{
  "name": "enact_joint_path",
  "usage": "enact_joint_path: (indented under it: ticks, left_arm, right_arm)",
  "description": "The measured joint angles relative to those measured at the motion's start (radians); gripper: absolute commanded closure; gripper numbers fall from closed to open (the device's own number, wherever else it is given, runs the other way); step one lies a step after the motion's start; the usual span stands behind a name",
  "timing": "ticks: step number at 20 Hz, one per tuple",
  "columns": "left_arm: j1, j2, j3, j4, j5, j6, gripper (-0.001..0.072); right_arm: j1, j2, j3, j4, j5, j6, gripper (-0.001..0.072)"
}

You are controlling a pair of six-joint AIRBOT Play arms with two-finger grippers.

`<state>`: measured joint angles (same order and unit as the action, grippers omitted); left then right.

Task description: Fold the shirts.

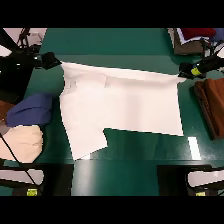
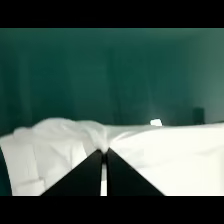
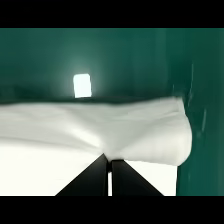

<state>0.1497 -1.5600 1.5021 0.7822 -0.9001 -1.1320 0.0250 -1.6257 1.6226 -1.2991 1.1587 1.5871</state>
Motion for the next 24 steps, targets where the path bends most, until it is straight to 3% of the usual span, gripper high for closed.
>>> enact_joint_path:
  ticks: [4,11,16,17,18,19,24]
  left_arm:
    - [-0.035,-0.022,0.004,0.005,0.102,0.044,0.0687]
    - [-0.046,-0.030,-0.041,0.197,-0.033,0.019,0.0686]
    - [-0.047,-0.031,-0.117,0.262,-0.023,0.007,0.0684]
    - [-0.047,-0.031,-0.123,0.269,-0.021,0.005,0.0589]
    - [-0.047,-0.031,-0.128,0.276,-0.026,0.000,0.0327]
    - [-0.047,-0.031,-0.132,0.285,-0.032,-0.011,0.0240]
    - [-0.042,-0.011,-0.116,0.369,-0.146,-0.116,0.0240]
  right_arm:
    - [0.003,-0.014,-0.002,-0.005,-0.065,-0.010,0.0693]
    - [0.013,-0.012,-0.130,-0.013,0.031,-0.042,0.0693]
    - [0.016,-0.010,-0.223,-0.005,0.034,-0.044,0.0690]
    - [0.016,-0.010,-0.229,0.000,0.035,-0.044,0.0677]
    - [0.016,-0.010,-0.230,0.007,0.035,-0.044,0.0530]
    - [0.015,-0.010,-0.228,0.017,0.040,-0.044,0.0336]
    - [0.011,-0.002,-0.146,0.076,0.151,-0.062,0.0325]
